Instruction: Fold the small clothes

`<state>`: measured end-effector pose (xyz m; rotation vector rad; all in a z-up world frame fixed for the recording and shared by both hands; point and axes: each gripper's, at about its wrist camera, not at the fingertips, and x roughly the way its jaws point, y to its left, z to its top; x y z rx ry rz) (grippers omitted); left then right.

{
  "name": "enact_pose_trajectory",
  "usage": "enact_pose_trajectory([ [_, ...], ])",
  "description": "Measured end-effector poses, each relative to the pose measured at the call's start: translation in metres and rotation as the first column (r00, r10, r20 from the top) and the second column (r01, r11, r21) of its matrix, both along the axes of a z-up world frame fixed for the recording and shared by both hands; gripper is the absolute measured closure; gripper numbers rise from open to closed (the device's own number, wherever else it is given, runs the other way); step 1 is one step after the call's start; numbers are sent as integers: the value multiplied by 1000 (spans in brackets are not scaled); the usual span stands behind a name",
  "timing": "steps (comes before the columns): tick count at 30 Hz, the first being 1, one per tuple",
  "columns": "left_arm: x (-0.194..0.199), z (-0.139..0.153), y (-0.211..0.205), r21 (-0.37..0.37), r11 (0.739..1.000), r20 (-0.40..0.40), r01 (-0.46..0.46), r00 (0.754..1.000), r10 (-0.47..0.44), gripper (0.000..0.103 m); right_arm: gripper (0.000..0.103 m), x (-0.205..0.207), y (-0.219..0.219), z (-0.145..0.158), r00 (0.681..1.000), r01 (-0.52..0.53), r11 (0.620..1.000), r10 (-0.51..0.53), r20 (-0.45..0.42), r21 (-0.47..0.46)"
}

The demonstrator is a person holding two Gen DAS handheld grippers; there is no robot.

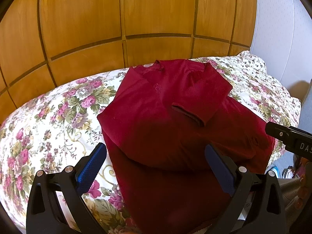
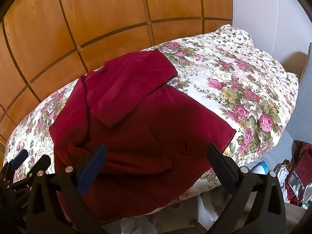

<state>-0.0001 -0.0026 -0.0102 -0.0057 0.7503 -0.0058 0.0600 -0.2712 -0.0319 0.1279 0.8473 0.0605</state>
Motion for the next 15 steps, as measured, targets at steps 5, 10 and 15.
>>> enact_pose_trajectory([
  [5, 1, -1, -1, 2, 1000, -4, 0, 1000, 0, 3, 2, 0, 1, 0, 1000, 0, 1000, 0, 1, -1],
  [10, 1, 0, -1, 1, 1000, -5, 0, 1000, 0, 3, 2, 0, 1, 0, 1000, 0, 1000, 0, 0, 0],
  [15, 1, -1, -1, 1, 1000, -7, 0, 1000, 0, 3, 2, 0, 1, 0, 1000, -1, 1000, 1, 0, -1],
])
